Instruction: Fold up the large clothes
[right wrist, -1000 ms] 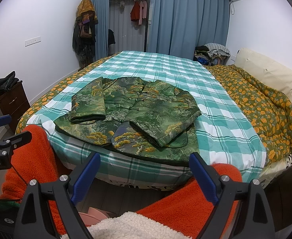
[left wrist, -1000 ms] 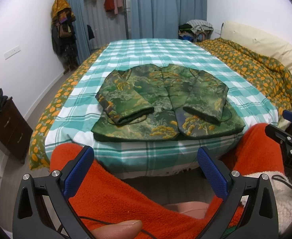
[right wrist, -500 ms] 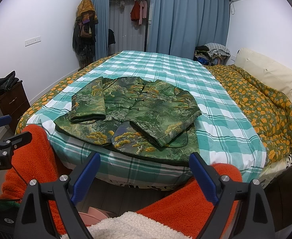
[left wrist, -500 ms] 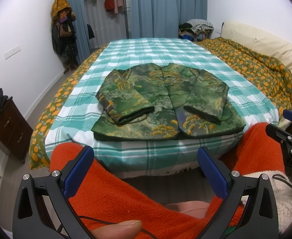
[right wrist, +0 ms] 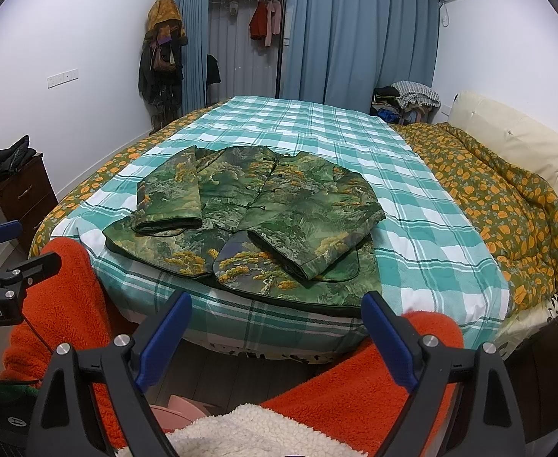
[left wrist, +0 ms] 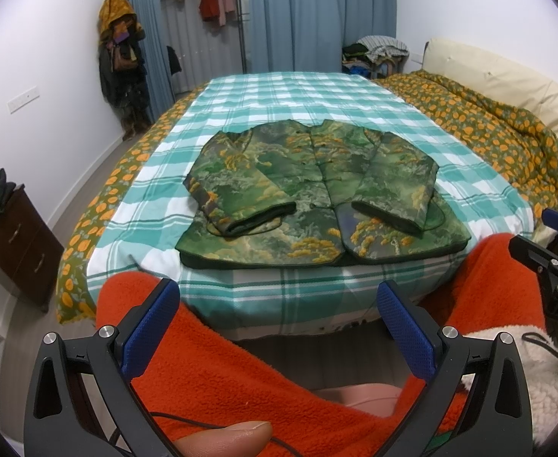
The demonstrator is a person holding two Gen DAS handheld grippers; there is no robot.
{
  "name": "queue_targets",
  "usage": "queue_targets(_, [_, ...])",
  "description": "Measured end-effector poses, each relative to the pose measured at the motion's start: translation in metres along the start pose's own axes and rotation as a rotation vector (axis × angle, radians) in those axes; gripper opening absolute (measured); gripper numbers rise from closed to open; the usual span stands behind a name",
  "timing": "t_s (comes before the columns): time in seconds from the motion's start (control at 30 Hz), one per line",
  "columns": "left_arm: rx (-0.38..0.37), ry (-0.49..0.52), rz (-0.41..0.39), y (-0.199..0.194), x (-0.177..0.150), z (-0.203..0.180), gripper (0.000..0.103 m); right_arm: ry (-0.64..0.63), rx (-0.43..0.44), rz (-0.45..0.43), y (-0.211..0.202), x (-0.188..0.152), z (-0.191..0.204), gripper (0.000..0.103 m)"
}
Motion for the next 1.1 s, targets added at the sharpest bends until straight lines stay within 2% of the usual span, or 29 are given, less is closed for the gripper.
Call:
queue_targets(0.67, [0.002,-0.001,0.002,0.0,0.0,0.0,0.103,0.001,0.0,0.001,0.001,0.0,0.0,0.093])
queue_targets(1.1, [0.016,-0.009,0.004,-0.005,-0.004,0.014,0.103,0.001,0.001,0.001,0.001,-0.003,0.001,0.093])
Point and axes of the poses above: each gripper's, at about its wrist camera, not at the fingertips, and y roughly the way its jaws point, z to its left, x to its top, the point moved 4 cm from there along y, roughly the way its jaws point, and after that the axes turned 5 degrees about -x, right-handed, at the moved point
